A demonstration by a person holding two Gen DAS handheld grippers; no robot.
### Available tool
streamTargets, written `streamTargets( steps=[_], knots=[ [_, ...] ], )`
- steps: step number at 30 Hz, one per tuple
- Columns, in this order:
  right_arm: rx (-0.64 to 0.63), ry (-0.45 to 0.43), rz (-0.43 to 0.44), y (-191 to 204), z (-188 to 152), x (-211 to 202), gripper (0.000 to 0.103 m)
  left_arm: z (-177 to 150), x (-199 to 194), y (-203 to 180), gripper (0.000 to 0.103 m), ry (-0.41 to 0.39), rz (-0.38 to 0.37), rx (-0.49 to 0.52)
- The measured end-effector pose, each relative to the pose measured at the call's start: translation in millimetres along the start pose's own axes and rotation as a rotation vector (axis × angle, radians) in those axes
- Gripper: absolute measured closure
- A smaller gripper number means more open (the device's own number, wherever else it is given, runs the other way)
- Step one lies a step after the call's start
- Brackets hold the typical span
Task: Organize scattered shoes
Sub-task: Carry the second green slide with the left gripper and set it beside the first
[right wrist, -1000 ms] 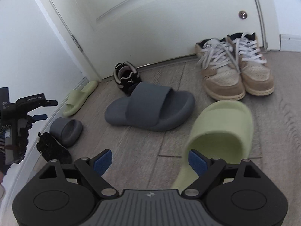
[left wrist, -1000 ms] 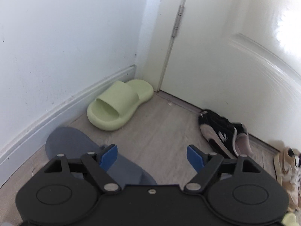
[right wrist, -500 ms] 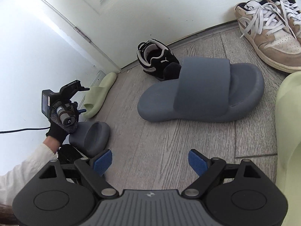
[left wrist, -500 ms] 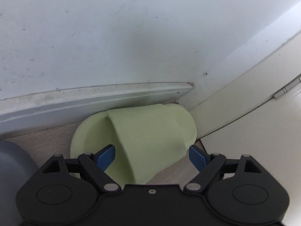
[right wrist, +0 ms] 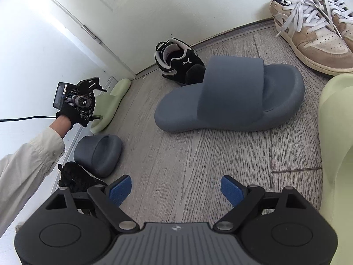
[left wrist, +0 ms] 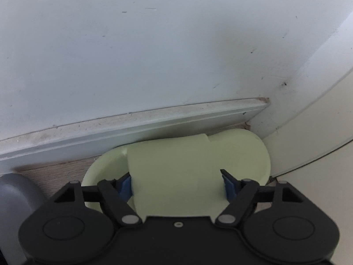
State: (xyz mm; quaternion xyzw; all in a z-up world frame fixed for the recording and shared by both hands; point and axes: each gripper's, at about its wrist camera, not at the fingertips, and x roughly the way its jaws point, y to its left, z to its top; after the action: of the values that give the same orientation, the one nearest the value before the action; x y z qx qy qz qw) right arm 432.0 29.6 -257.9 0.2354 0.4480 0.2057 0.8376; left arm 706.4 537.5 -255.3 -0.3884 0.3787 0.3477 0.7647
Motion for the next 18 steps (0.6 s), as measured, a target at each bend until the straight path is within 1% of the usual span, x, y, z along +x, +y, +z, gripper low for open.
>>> streamTargets(
  steps=[3,5,7,8,9,11,12,13,14,15,18],
  knots=[
    [0.016,-0.019,-0.008,-3,2,-9,0.014,-5,-6,-1,0.027,-0.027,0.009,0.063],
    [0.017,-0.031,-0.018,-5,3,-17,0.014,-11,-19,-5,0.028,-0.062,0.007,0.125],
    [-0.002,-0.036,-0.044,-6,3,-24,0.014,-16,-45,-7,0.028,-0.101,-0.027,0.175],
    [-0.01,-0.037,-0.058,-6,4,-27,0.014,-16,-58,-6,0.028,-0.113,-0.048,0.181],
    [-0.016,-0.037,-0.066,-7,4,-30,0.014,-17,-78,-4,0.028,-0.123,-0.085,0.192],
    [-0.019,-0.043,-0.067,-6,7,-37,0.014,-24,-113,0,0.028,-0.145,-0.145,0.22],
    [-0.022,-0.049,-0.064,-5,8,-41,0.014,-33,-139,2,0.028,-0.156,-0.188,0.271],
    [-0.025,-0.056,-0.061,-5,9,-45,0.014,-44,-162,5,0.028,-0.173,-0.218,0.313],
    [-0.036,-0.073,-0.061,-2,10,-53,0.014,-52,-177,7,0.028,-0.18,-0.238,0.342],
    [-0.047,-0.089,-0.063,0,12,-61,0.014,-66,-202,14,0.028,-0.186,-0.271,0.378],
    [-0.06,-0.137,-0.062,5,13,-87,0.014,-105,-255,35,0.028,-0.171,-0.35,0.416]
  ],
)
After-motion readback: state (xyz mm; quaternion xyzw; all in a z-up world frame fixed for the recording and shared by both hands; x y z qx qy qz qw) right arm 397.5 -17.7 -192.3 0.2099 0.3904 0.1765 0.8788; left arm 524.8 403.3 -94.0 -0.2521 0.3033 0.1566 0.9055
